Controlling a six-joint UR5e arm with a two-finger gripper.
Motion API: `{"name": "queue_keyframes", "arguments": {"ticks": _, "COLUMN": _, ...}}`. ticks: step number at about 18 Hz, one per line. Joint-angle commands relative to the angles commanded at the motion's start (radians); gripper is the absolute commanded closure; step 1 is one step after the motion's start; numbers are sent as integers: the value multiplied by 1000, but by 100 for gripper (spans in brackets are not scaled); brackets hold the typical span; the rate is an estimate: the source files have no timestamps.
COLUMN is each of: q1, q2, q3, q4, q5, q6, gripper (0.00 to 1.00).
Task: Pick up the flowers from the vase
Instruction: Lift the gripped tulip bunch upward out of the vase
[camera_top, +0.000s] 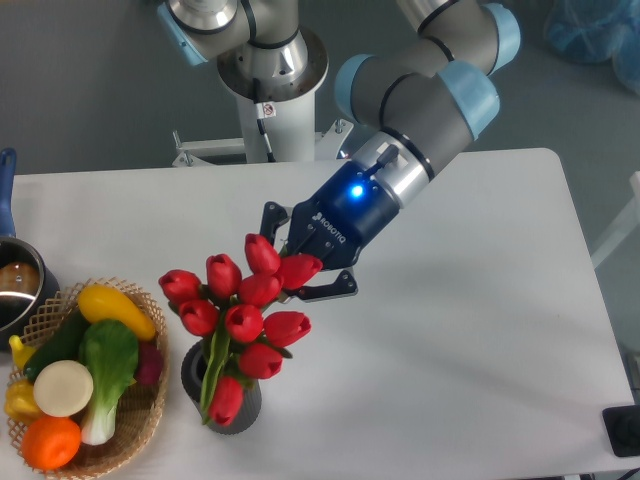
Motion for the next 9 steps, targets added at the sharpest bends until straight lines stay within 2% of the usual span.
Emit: {"name": "queue_keyframes", "arguments": {"ticks": 9, "q1": 2, "q2": 9, "q3": -2, "q4": 0, "q5": -29, "q6": -40, "gripper": 100}}
